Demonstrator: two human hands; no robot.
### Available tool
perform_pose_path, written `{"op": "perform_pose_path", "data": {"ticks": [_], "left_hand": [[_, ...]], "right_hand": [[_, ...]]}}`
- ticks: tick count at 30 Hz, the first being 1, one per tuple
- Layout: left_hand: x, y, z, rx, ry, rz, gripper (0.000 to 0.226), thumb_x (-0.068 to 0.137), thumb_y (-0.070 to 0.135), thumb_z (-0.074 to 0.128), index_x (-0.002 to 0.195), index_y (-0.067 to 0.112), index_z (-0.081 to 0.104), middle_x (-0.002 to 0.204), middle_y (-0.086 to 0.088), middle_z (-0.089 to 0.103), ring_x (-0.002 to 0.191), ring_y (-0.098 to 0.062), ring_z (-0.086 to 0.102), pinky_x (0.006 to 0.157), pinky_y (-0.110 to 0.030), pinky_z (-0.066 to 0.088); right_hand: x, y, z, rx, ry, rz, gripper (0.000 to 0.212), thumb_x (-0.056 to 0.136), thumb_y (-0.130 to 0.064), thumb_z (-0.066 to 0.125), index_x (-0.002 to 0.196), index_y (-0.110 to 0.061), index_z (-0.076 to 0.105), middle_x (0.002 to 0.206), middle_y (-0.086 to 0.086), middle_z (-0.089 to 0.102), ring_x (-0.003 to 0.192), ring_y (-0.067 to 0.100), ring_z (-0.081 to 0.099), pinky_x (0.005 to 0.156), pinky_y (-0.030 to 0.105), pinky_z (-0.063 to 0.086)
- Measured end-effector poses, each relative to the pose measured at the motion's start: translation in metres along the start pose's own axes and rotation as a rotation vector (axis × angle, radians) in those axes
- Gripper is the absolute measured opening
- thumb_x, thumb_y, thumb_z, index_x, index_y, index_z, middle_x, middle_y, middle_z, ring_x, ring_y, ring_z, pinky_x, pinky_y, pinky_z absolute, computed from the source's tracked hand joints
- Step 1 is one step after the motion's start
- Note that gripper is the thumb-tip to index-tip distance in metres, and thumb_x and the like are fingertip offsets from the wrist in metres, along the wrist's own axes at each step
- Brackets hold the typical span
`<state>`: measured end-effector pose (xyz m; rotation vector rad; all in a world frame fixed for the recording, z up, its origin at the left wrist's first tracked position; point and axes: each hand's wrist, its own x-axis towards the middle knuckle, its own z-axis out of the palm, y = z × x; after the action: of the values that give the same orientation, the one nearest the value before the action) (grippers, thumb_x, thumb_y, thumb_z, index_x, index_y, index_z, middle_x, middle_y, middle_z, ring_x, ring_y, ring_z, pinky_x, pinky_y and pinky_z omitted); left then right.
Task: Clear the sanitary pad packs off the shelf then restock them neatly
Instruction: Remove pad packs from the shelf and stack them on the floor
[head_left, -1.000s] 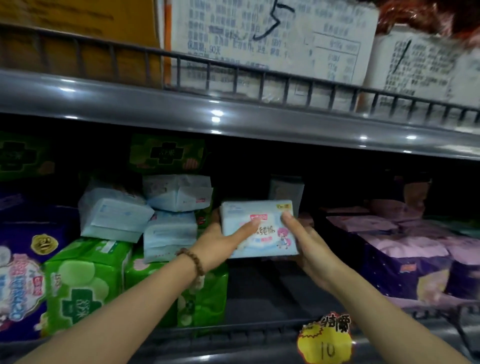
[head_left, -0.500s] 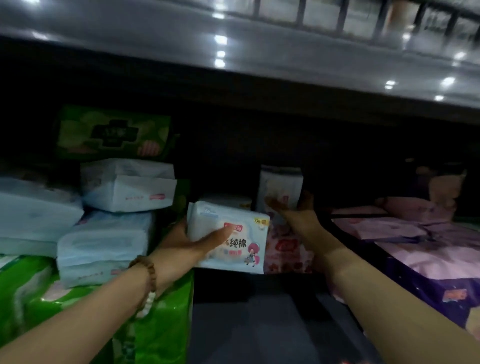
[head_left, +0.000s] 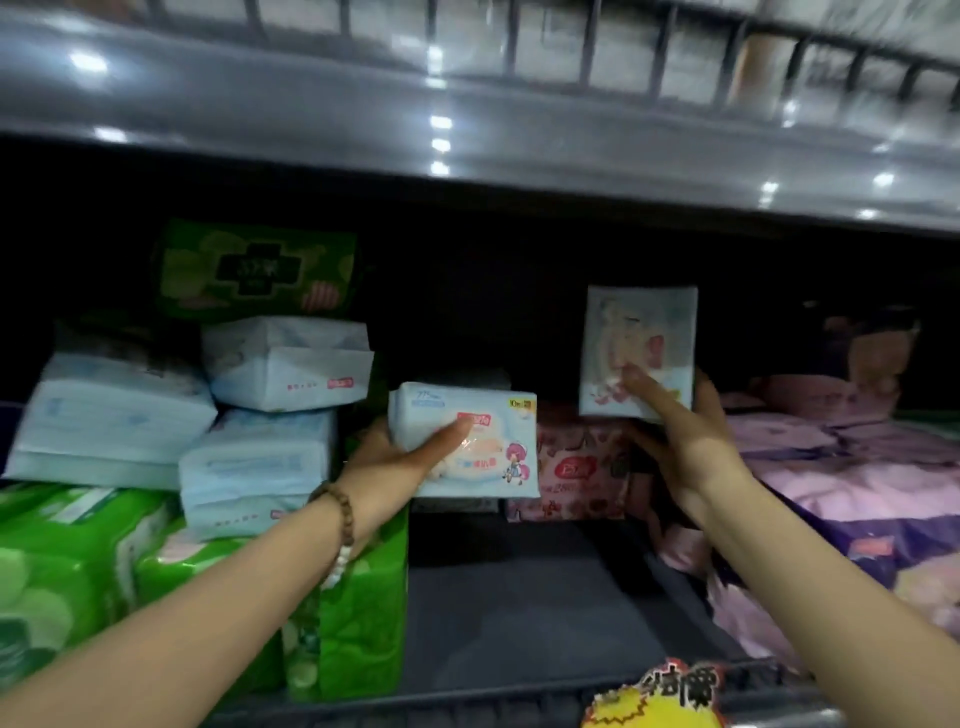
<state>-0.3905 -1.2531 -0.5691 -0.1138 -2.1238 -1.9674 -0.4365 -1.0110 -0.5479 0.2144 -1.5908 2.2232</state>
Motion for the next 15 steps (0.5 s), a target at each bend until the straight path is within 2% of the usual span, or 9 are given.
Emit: {"op": "perform_pose_path", "data": {"ticks": [2,4,7,8,10,12,15], "left_hand": [[-0.011,0.01,0.002,0.01,0.046,-0.039,0.053,0.067,0.051,0.071,0.11,0.023,0.059,0.109,0.006,0.067,0.1,-0.013,0.064,0.081,-0.017,0.051],[-0.026,0.02,0.002,0.054,0.065,-0.085,0.053,0.073,0.055,0.069,0.114,0.027,0.049,0.113,0.005,0.06,0.105,-0.016,0.059,0.091,-0.023,0.043],[-0.059,0.032,0.0,0.06,-0.023,-0.112,0.036,0.083,0.052,0.06,0.108,0.032,0.042,0.102,0.012,0.054,0.098,-0.011,0.052,0.087,-0.021,0.037],[-0.07,0.034,-0.002,0.069,-0.038,-0.105,0.039,0.084,0.053,0.058,0.113,0.031,0.042,0.103,0.012,0.054,0.098,-0.011,0.052,0.087,-0.021,0.037],[-0.094,0.037,-0.006,0.073,-0.048,-0.092,0.066,0.081,0.058,0.055,0.133,0.024,0.034,0.116,0.008,0.055,0.1,-0.012,0.055,0.09,-0.025,0.041],[-0.114,0.039,-0.012,0.062,-0.064,-0.115,0.073,0.083,0.058,0.051,0.14,0.021,0.025,0.124,0.004,0.053,0.102,-0.014,0.057,0.09,-0.027,0.043],[-0.142,0.028,-0.029,0.105,-0.064,-0.186,0.084,0.083,0.063,0.045,0.149,0.02,0.013,0.141,0.002,0.043,0.122,-0.021,0.05,0.101,-0.032,0.039]], "right_hand": [[-0.024,-0.021,-0.016,0.099,-0.031,0.103,0.097,0.036,-0.031,0.095,0.122,-0.008,0.056,0.104,0.007,0.072,0.086,0.017,0.072,0.071,0.034,0.06],[-0.054,-0.038,-0.033,0.195,-0.088,0.194,0.104,0.017,-0.033,0.099,0.111,-0.004,0.063,0.108,0.01,0.072,0.093,0.02,0.071,0.075,0.035,0.059],[-0.102,-0.061,-0.044,0.212,-0.179,0.258,0.095,0.028,-0.029,0.097,0.114,-0.006,0.063,0.104,0.008,0.073,0.087,0.016,0.072,0.072,0.033,0.06],[-0.118,-0.066,-0.044,0.207,-0.189,0.282,0.093,0.03,-0.029,0.096,0.114,-0.006,0.063,0.1,0.008,0.074,0.082,0.016,0.073,0.069,0.034,0.061],[-0.148,-0.068,-0.036,0.187,-0.212,0.33,0.099,0.016,-0.034,0.097,0.105,-0.006,0.066,0.093,0.009,0.075,0.074,0.018,0.073,0.06,0.032,0.06],[-0.176,-0.065,-0.022,0.148,-0.233,0.374,0.102,0.008,-0.039,0.097,0.101,-0.006,0.067,0.092,0.012,0.075,0.071,0.019,0.073,0.056,0.029,0.059],[-0.212,-0.058,-0.001,0.17,-0.25,0.445,0.079,0.013,-0.039,0.097,0.084,-0.01,0.078,0.092,0.012,0.075,0.073,0.02,0.073,0.058,0.028,0.059]]}}
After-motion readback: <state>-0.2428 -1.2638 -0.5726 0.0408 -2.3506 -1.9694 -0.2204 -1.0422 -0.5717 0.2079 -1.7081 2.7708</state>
